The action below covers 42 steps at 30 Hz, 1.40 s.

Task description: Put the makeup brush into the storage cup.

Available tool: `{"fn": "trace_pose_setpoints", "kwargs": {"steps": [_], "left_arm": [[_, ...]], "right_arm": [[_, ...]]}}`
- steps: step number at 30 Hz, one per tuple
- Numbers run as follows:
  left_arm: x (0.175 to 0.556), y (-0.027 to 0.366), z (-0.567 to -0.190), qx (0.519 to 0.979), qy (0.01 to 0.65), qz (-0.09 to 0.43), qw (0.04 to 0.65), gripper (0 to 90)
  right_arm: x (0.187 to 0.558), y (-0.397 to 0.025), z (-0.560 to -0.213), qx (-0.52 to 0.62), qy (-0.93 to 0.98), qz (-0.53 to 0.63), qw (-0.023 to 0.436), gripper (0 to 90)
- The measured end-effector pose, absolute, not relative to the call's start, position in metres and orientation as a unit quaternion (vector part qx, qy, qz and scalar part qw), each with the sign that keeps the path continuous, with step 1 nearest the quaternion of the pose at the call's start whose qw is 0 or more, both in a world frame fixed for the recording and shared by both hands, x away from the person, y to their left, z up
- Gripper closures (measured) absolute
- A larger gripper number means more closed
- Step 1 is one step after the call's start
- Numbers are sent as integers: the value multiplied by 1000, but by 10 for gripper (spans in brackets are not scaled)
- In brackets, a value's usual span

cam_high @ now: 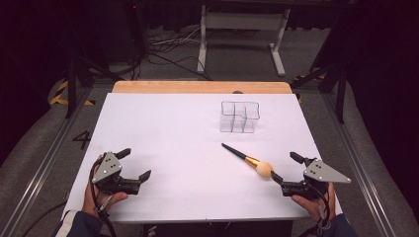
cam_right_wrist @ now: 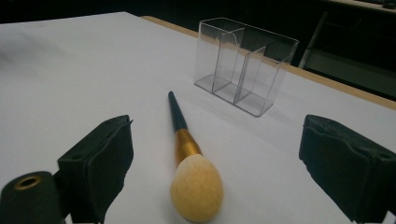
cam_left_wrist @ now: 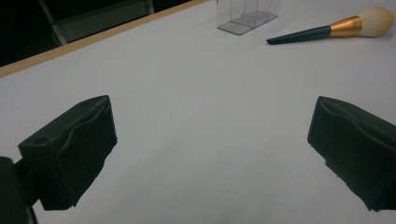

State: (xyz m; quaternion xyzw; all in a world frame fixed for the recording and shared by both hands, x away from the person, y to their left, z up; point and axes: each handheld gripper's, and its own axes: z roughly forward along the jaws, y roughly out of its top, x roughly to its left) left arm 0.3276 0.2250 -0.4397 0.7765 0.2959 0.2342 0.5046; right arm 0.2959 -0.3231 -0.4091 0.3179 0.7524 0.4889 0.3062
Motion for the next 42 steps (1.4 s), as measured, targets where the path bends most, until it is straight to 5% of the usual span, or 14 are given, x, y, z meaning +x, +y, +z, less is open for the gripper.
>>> {"fn": "trace_pose_setpoints", "kwargs": {"steps": [17, 31, 42], "left_arm": [[324, 223, -440, 781, 287, 236, 502, 32], [327, 216, -443, 793, 285, 233, 486, 34], [327, 214, -445, 799, 282, 227, 481, 36]], "right_arm": [[298, -318, -409, 295, 764, 478, 317, 85], [339, -306, -395, 314, 845, 377, 213, 118], [364, -288, -391, 308, 876, 323, 182, 117]]}}
